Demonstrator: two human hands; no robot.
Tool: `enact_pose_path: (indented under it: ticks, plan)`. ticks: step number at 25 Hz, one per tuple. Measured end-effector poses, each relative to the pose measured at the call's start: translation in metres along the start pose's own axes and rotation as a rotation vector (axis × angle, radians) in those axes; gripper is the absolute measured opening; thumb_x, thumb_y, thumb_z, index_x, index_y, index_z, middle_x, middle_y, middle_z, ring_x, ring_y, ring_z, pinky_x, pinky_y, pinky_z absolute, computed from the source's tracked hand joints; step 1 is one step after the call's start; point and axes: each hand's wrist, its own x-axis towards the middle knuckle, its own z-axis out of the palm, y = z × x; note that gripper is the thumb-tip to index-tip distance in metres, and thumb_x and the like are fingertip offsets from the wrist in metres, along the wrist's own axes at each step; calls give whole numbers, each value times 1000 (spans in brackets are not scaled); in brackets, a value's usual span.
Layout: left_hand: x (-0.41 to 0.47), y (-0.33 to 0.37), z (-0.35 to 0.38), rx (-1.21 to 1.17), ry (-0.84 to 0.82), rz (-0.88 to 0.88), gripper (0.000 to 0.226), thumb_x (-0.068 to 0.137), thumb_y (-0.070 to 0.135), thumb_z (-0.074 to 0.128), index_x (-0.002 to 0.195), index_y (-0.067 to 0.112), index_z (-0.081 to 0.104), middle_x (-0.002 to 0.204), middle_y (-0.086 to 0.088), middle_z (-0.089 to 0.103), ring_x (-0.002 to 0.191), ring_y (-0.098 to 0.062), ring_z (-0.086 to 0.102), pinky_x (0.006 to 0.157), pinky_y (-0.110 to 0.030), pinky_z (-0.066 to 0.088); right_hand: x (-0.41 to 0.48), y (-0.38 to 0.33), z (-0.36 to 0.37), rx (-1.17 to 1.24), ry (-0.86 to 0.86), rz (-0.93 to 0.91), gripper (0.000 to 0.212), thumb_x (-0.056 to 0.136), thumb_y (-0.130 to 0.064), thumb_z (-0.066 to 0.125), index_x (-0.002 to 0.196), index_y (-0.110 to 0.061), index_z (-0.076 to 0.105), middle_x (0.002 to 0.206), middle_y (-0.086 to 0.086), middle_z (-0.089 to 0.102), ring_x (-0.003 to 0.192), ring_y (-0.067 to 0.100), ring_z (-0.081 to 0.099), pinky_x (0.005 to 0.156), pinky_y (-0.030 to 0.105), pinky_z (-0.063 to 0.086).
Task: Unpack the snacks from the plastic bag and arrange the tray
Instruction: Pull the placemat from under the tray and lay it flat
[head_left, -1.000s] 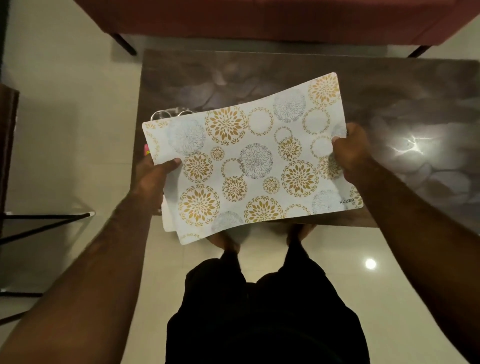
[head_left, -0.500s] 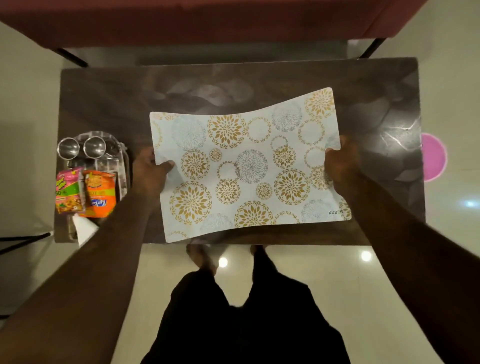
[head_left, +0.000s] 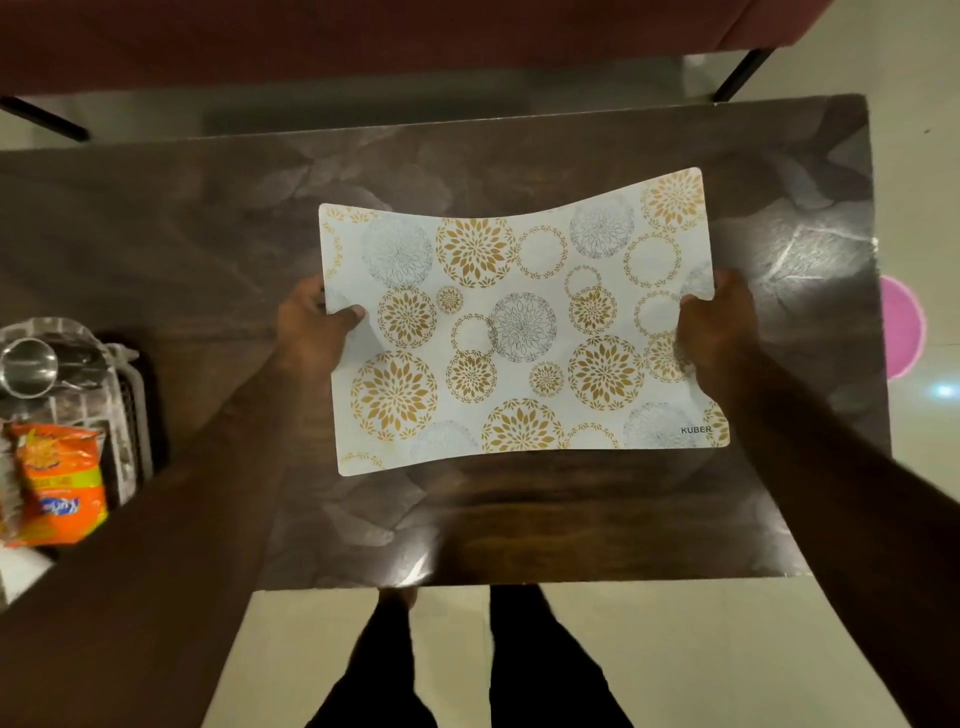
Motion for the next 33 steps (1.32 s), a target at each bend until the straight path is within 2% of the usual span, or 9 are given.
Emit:
enact_pose_path:
  ticks: [3,6,10,12,14,17,19,24,33]
  plan:
    - [15,-2,26,-41,-2,2,27,94,9,69,120,16,66,120,0,70,100,-22,69,88,-39,57,20,7,-2,-29,78,4,38,97,-2,44,131,-12,57,126,6,70,110,26,70,86,41,62]
    - [23,1,47,-16,-7,26,33,95,12,68,128,11,63,116,6,69,94,-9,67,72,-21,54,37,13,-6,-64,131,-29,41,96,-2,45,134,-13,57,132,6,68,120,26,66,104,46,57]
    - [28,9,62,49,-6,26,42,97,17,68,137,13,57,124,2,66,98,-15,64,67,-19,49,50,14,-13,-164,160,-86,44,95,-9,53,139,-12,54,141,11,61,129,31,61,109,50,53]
    - [31,11,65,158,-17,33,47,96,25,68,140,14,54,133,-4,64,112,-24,63,80,-29,55,52,16,-15,-280,180,-136,54,92,-14,59,145,-11,49,146,12,55,135,34,56,112,53,49]
    - [32,11,65,484,44,82,64,92,40,70,146,15,45,140,-16,54,127,-37,54,100,-47,52,46,19,-16,-443,207,-232,71,89,-20,64,155,-13,39,156,14,46,145,34,45,118,54,42]
    - [18,14,65,920,120,326,95,84,60,69,158,25,21,156,-22,35,142,-45,35,111,-59,36,32,21,-15,-645,200,-434,86,91,-40,65,163,-20,23,169,12,30,156,37,30,123,59,32]
    - [5,15,71,1029,14,506,106,78,70,68,160,33,12,166,-16,22,151,-43,24,114,-64,30,25,23,-7,-740,109,-521,92,93,-58,60,166,-27,14,175,9,16,161,38,18,124,65,22]
    - [-14,-1,93,1101,-245,464,120,68,81,69,162,41,4,173,-4,-7,159,-35,-4,122,-64,15,27,34,5,-887,-131,-476,107,85,-82,51,167,-34,3,178,1,-7,164,35,-6,125,70,11]
    - [-12,0,100,1076,-256,428,123,66,77,74,161,42,3,173,-3,-10,159,-34,-7,122,-62,16,31,32,4,-930,-104,-475,109,84,-81,55,167,-34,5,178,1,-7,164,34,-5,125,70,12]
